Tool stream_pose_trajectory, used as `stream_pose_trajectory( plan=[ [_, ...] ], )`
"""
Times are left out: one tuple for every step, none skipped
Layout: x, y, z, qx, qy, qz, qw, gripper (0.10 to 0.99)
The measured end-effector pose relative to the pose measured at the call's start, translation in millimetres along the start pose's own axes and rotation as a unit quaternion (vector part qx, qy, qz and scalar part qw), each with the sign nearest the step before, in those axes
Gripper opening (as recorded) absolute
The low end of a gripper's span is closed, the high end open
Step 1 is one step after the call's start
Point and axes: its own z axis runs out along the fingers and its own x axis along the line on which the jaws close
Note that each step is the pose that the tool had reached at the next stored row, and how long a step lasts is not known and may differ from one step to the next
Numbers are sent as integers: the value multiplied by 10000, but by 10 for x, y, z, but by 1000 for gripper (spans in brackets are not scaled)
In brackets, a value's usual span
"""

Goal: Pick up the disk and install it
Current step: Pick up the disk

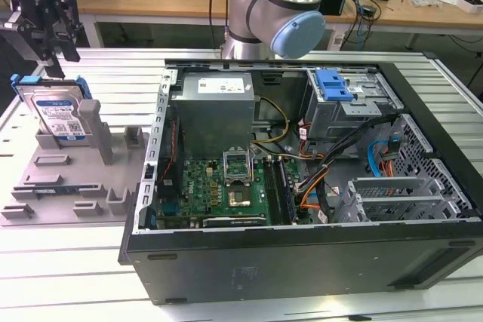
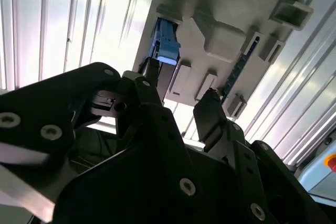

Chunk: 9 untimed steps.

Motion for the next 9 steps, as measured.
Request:
stream_pose_trajectory(
  plan=[
    [0, 0, 0, 0, 1, -1, 10000, 541],
    [0, 0, 0, 0, 4, -2, 10000, 541],
    [-2, 0, 2, 1, 3, -10, 10000, 541],
    [-6, 1, 6, 2, 4, -42, 10000, 541],
    [-10, 2, 11, 11, 3, -125, 9999, 541],
    [-12, 2, 15, 24, 3, -202, 9998, 541],
    [-14, 2, 23, 45, 0, -318, 9995, 541],
    [-20, 3, 34, 72, -3, -439, 9990, 541],
    [-37, 6, 44, 95, -6, -520, 9986, 541]
  ],
)
